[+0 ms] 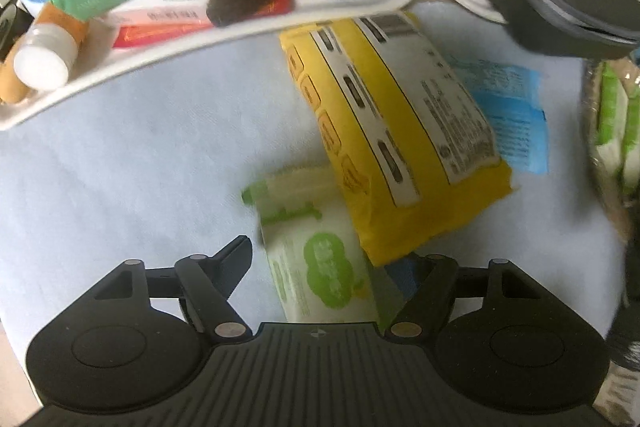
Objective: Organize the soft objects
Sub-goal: 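Grasp the green-and-white wet wipes pack with the left tool while the right tool holds the roll, then carry the wipes pack into the box and open the left tool while the right tool carries the roll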
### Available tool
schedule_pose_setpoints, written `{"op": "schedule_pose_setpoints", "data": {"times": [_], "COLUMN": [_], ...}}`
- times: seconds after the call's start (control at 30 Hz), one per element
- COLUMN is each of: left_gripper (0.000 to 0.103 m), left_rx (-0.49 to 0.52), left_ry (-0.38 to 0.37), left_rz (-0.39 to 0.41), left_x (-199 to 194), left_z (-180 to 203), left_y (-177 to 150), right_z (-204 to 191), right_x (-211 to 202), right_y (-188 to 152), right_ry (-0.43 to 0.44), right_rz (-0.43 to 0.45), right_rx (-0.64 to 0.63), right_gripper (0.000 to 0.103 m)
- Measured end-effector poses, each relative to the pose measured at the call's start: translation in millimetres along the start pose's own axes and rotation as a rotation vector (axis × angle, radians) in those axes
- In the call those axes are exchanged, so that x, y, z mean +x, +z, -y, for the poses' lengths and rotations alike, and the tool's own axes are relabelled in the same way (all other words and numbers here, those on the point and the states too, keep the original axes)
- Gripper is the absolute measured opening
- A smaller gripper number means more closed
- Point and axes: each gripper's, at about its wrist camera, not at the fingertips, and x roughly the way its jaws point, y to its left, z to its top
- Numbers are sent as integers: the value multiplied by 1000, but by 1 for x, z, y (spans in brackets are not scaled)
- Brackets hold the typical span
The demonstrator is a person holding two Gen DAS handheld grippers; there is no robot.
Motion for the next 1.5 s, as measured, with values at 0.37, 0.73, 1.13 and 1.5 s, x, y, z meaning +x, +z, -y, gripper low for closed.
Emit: {"op": "schedule_pose_setpoints", "data": {"times": [0.37, 0.73, 1.13, 1.5], "left_gripper": [48, 48, 48, 48], "left_rx": [-15, -77, -89, -66], "left_ry": [26, 32, 21, -36], "left_rz": [-7, 87, 242, 341], "left_x": [6, -43, -123, -183], "left_z": [-3, -47, -76, -87], "left_y": [-11, -21, -41, -86], "right_z": [-5, -22, -40, -74], "right_x": [0, -6, -43, -95], "right_y": [-1, 4, 5, 10], "right_ry": [12, 61, 22, 22], "right_rz": [-8, 1, 41, -10], "right_rx": [-4, -42, -83, -118], "right_gripper": [47, 47, 46, 46]}}
